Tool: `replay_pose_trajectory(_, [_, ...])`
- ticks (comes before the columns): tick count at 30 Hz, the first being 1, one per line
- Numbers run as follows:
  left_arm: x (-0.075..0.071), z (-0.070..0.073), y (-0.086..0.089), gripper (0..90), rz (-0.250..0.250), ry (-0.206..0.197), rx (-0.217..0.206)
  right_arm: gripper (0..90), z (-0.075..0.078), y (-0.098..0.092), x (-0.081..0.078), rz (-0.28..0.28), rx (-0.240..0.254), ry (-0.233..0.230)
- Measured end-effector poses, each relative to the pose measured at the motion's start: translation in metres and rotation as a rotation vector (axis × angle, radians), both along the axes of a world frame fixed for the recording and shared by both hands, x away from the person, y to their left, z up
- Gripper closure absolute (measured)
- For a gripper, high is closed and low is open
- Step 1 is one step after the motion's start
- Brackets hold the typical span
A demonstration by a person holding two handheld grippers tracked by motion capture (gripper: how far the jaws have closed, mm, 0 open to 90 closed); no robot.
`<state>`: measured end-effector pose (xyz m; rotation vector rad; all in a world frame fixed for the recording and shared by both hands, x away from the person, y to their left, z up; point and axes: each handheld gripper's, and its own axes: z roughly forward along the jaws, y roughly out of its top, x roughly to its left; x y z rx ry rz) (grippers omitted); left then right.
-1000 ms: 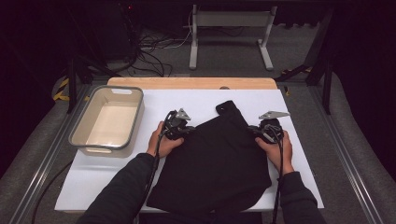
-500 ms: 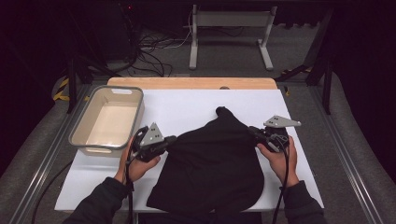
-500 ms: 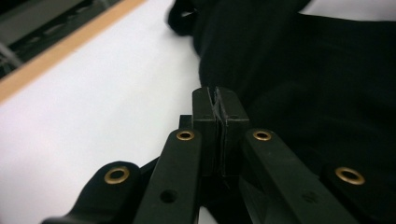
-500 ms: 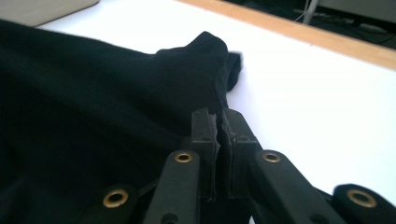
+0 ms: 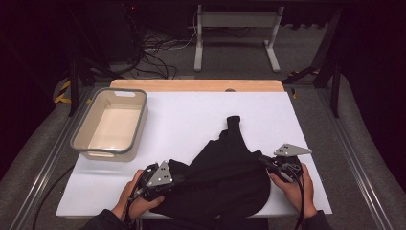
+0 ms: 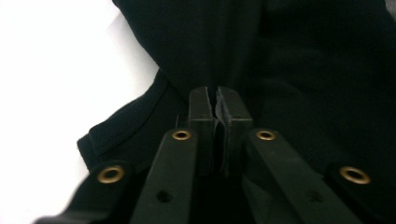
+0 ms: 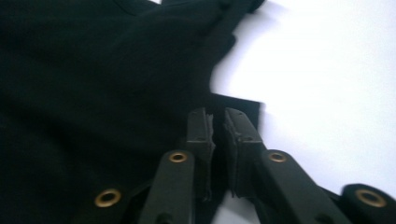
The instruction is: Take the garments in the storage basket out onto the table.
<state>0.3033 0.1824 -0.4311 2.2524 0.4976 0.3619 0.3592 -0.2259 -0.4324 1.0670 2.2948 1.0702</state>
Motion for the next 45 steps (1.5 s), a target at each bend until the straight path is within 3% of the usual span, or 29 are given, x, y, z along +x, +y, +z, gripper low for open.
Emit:
replay_pose_trajectory(3, [0.005,0.011,0.004,71.3,0.024,-0.020,-0.057,72.4,0.007,-0.001,0.000,-0.003,0.034,-0.038])
replay_pose_trajectory(5, [0.010,0.020,0.006,65.9,0.041,-0.054,-0.079,66.9,0.012,0.001,0.003,0.001,0.036,-0.066])
replay_pose_trajectory(7, [0.024,0.032,0.005,59.9,0.059,-0.051,-0.126,63.4,0.017,0.007,0.010,0.011,0.029,-0.086])
replay_pose_trajectory(9, [0.042,0.038,-0.002,52.5,0.081,-0.049,-0.144,58.6,0.020,0.012,0.019,0.006,0.027,-0.084])
replay_pose_trajectory(11, [0.060,0.039,-0.014,49.0,0.087,-0.034,-0.141,57.4,0.022,0.018,0.033,0.005,0.031,-0.075])
replay_pose_trajectory(13, [0.079,0.033,-0.029,45.6,0.094,-0.017,-0.104,54.2,0.022,0.025,0.046,0.014,0.027,-0.046])
replay_pose_trajectory(16, [0.103,0.021,-0.049,43.5,0.075,0.055,-0.073,51.6,0.017,0.039,0.065,0.030,0.024,-0.008])
replay_pose_trajectory(20, [0.128,-0.001,-0.074,43.5,0.077,0.119,0.006,49.0,0.004,0.060,0.089,0.063,-0.023,0.067])
replay_pose_trajectory(22, [0.136,-0.009,-0.078,45.1,0.079,0.168,0.010,46.9,-0.003,0.064,0.103,0.032,-0.044,0.100])
replay_pose_trajectory(23, [0.140,-0.013,-0.080,50.5,0.082,0.182,0.033,46.8,-0.006,0.065,0.108,0.037,-0.038,0.124])
replay_pose_trajectory(24, [0.142,-0.018,-0.083,57.3,0.086,0.187,0.064,46.7,-0.009,0.067,0.114,0.040,-0.063,0.155])
replay_pose_trajectory(25, [0.144,-0.019,-0.081,59.9,0.079,0.200,0.038,46.6,-0.011,0.070,0.118,0.029,-0.091,0.155])
replay_pose_trajectory(26, [0.146,-0.019,-0.080,67.7,0.080,0.209,0.029,48.9,-0.013,0.070,0.122,0.039,-0.071,0.163])
replay_pose_trajectory(28, [0.148,-0.019,-0.079,75.7,0.078,0.224,0.025,64.3,-0.013,0.069,0.125,0.028,-0.056,0.165])
replay_pose_trajectory(29, [0.149,-0.018,-0.078,81.8,0.078,0.210,0.034,76.7,-0.012,0.070,0.126,0.054,-0.048,0.173])
replay_pose_trajectory(30, [0.149,-0.016,-0.077,85.6,0.092,0.186,0.048,81.0,-0.011,0.073,0.125,0.084,-0.059,0.173])
replay_pose_trajectory(31, [0.149,-0.014,-0.076,86.2,0.099,0.170,0.061,83.3,-0.009,0.077,0.124,0.089,-0.092,0.154])
replay_pose_trajectory(33, [0.149,-0.002,-0.067,86.6,0.122,0.133,0.026,84.2,-0.002,0.081,0.120,0.090,-0.112,0.100])
replay_pose_trajectory(34, [0.149,0.002,-0.065,86.7,0.130,0.123,0.016,84.2,0.004,0.079,0.119,0.078,-0.090,0.069])
replay_pose_trajectory(35, [0.148,0.015,-0.059,86.7,0.152,0.077,0.004,84.2,0.007,0.078,0.118,0.069,-0.077,0.054])
replay_pose_trajectory(36, [0.147,0.020,-0.057,86.7,0.160,0.059,-0.001,84.2,0.019,0.074,0.117,0.040,-0.029,-0.002])
replay_pose_trajectory(37, [0.146,0.035,-0.051,86.6,0.178,0.005,-0.014,84.1,0.022,0.072,0.117,0.031,-0.004,-0.021])
replay_pose_trajectory(38, [0.146,0.043,-0.049,86.4,0.184,-0.017,-0.009,83.9,0.033,0.069,0.117,0.019,0.072,-0.061])
replay_pose_trajectory(40, [0.147,0.061,-0.043,86.4,0.183,-0.072,0.007,83.8,0.048,0.069,0.117,0.011,0.120,-0.121])
replay_pose_trajectory(43, [0.149,0.083,-0.037,85.1,0.195,-0.118,-0.010,83.1,0.069,0.076,0.115,-0.002,0.158,-0.187])
replay_pose_trajectory(45, [0.146,0.092,-0.034,84.2,0.198,-0.144,-0.032,82.8,0.077,0.081,0.113,-0.002,0.139,-0.221])
